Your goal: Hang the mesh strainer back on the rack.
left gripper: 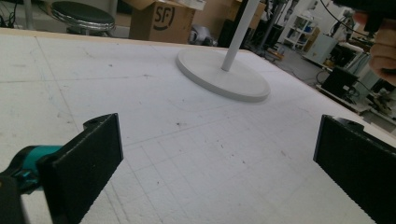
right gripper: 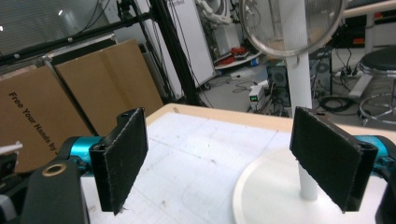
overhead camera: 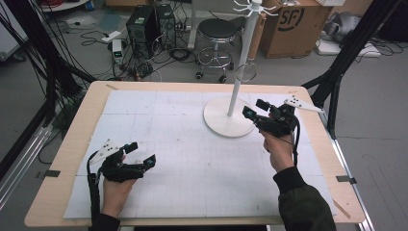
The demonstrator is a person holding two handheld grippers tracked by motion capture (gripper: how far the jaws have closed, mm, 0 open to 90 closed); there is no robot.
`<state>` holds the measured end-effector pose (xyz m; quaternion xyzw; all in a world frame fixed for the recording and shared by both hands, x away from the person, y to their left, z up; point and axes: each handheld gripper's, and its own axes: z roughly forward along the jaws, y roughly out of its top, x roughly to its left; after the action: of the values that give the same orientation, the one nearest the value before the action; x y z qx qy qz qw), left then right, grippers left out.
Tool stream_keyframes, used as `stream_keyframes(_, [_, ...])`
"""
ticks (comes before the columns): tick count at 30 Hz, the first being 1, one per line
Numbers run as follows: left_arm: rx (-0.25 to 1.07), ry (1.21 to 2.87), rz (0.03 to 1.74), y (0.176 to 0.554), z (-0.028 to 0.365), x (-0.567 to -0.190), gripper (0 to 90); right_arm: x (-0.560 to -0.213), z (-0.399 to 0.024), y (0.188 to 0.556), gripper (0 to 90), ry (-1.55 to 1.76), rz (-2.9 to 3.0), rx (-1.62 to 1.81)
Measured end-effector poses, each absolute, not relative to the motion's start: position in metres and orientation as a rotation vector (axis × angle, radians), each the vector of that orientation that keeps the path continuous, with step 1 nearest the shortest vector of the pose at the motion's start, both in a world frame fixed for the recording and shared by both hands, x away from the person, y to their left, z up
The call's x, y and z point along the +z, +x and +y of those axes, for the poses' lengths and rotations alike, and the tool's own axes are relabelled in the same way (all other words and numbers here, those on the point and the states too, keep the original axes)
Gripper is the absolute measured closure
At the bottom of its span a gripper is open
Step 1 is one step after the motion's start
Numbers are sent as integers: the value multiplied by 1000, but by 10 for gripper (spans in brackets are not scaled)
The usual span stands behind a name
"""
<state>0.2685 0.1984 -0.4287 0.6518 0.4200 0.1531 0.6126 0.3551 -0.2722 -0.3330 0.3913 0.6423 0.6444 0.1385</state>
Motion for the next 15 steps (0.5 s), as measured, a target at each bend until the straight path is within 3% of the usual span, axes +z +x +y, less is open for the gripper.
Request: stream_keyframes(15, [344,1498,971,269,198,-429,19,-354,-281,336,159,1165,1874,1847])
